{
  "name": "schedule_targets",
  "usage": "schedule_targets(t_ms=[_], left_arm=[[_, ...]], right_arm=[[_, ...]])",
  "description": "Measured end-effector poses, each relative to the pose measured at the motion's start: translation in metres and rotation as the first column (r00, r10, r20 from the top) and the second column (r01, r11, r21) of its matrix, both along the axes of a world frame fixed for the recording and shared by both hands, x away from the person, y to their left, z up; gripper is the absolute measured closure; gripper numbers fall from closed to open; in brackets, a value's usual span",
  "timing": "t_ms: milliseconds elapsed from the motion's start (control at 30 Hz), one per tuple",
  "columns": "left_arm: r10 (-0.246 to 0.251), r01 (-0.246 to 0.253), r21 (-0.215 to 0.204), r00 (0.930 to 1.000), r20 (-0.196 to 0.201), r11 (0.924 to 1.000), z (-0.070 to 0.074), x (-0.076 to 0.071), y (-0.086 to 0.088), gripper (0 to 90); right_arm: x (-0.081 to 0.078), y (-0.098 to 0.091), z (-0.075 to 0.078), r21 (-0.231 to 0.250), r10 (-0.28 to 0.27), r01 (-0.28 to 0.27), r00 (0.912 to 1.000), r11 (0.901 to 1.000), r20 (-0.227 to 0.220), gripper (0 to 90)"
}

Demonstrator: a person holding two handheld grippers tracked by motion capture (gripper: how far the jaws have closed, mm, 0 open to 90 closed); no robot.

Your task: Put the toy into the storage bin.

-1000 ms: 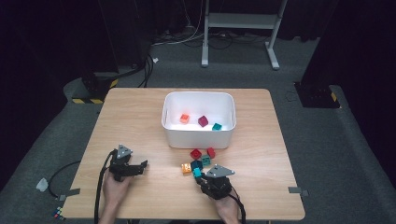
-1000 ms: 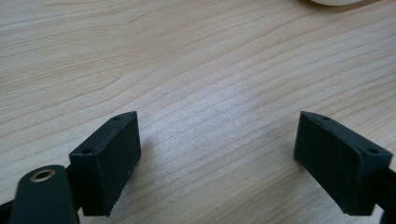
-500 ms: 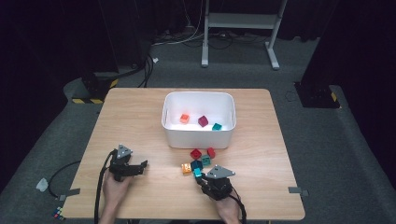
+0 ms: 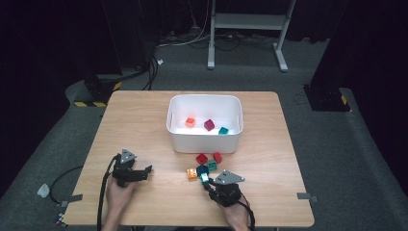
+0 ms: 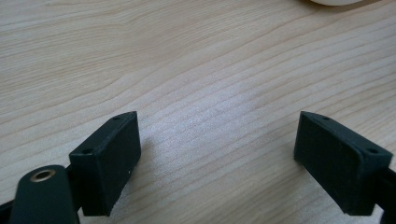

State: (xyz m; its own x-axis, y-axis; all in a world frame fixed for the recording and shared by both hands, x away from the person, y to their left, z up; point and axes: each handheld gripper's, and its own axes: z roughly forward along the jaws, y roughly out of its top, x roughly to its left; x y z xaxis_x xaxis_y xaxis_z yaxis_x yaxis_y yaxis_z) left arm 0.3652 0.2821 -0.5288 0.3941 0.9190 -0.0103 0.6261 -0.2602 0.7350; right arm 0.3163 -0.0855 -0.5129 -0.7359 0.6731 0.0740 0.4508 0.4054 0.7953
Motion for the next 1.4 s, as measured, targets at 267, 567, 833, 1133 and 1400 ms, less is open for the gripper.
schedule_targets(t_ms=[267, 567, 833, 1133, 1400], left_arm=[[0.0, 0.0, 0.0, 1.0, 0.0, 1.0, 0.0, 0.0, 0.0, 14.8], [0.0, 0.0, 0.0, 1.0, 0.0, 1.0, 0.0, 0.0, 0.0, 14.8], [0.0, 0.0, 0.0, 1.0, 0.0, 1.0, 0.0, 0.0, 0.0, 14.8], [0.0, 0.0, 0.0, 1.0, 0.0, 1.0, 0.0, 0.0, 0.0, 14.8], [0.0, 0.0, 0.0, 1.0, 0.0, 1.0, 0.0, 0.0, 0.0, 14.8]], right_arm=[[-0.001, -0.006, 0.009, 0.007, -0.008, 0.008, 0.9998, 0.9999, 0.015, 72.0], [0.002, -0.013, 0.022, 0.013, -0.011, 0.01, 0.9993, 0.9999, 0.036, 72.1], [0.008, -0.017, 0.035, 0.016, -0.014, 0.014, 0.9985, 0.9998, 0.054, 72.1], [0.016, -0.02, 0.052, 0.036, -0.009, 0.007, 0.9978, 0.9993, 0.065, 72.1], [0.024, -0.023, 0.073, 0.042, -0.001, -0.003, 0.9958, 0.9991, 0.092, 72.1]])
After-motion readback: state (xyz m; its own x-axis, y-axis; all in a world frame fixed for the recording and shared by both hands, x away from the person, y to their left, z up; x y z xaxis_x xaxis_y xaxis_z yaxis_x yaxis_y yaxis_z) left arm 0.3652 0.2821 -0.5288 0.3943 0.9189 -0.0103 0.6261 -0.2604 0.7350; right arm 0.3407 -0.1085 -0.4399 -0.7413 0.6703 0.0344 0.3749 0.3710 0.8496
